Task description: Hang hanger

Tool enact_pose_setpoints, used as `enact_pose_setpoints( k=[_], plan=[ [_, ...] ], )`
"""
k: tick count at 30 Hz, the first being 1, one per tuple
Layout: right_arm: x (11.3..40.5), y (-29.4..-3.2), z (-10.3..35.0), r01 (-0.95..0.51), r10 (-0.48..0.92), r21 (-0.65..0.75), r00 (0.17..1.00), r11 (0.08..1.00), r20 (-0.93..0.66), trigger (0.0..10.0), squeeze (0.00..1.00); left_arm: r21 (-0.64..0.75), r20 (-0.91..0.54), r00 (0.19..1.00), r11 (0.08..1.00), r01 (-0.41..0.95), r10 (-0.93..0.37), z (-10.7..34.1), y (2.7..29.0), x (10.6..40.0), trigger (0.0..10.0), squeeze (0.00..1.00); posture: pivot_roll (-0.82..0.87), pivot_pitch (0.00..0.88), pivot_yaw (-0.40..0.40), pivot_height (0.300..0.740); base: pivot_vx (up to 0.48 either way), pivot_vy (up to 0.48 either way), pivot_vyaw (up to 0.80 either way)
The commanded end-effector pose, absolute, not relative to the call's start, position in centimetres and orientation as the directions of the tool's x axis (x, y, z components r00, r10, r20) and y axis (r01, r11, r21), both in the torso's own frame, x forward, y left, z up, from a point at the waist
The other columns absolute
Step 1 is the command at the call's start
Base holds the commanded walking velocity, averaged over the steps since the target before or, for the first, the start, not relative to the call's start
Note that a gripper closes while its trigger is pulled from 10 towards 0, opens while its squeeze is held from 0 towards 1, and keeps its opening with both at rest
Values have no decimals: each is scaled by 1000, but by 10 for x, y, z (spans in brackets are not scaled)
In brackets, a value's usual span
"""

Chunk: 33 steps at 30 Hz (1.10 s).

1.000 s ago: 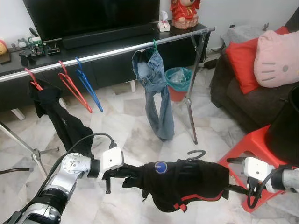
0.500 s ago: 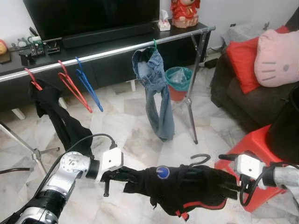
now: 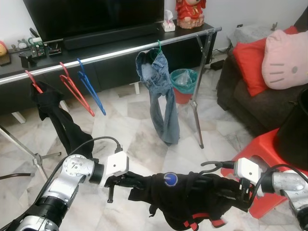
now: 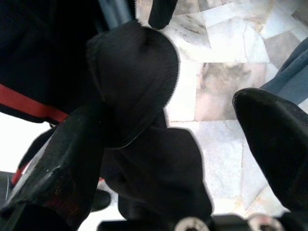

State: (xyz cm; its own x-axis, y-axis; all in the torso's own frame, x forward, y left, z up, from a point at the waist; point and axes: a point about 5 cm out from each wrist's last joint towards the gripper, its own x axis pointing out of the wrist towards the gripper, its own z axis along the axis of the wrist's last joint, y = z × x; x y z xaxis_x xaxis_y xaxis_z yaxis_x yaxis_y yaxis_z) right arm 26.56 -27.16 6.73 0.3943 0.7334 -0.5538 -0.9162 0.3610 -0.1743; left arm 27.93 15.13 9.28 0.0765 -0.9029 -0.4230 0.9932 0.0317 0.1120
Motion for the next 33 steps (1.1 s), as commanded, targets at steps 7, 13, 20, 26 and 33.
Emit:
enact_pose_setpoints(
  k=[7,13,20,26,33],
  plan=[
    [259,-275,64,-928,743,-116,355,355,-567,0,0,130,-408,74,23,991,-910,100,151,279,10000,0,78,35,58,740,0,0,0],
    [258,-275,64,-930,761,-83,342,358,-551,0,0,133,-405,77,25,991,-911,100,149,280,10000,0,79,31,59,740,0,0,0],
    [258,-275,65,-927,766,-77,348,366,-540,0,0,134,-403,80,27,991,-912,101,149,281,10000,0,78,34,60,740,0,0,0],
    [260,-274,66,-926,774,-73,351,371,-526,0,0,132,-398,78,27,991,-914,101,148,281,10000,0,79,35,61,740,0,0,0],
    [260,-274,67,-926,782,-62,349,372,-517,0,0,130,-394,74,24,991,-916,102,148,281,10000,0,80,36,61,740,0,0,0]
  ],
)
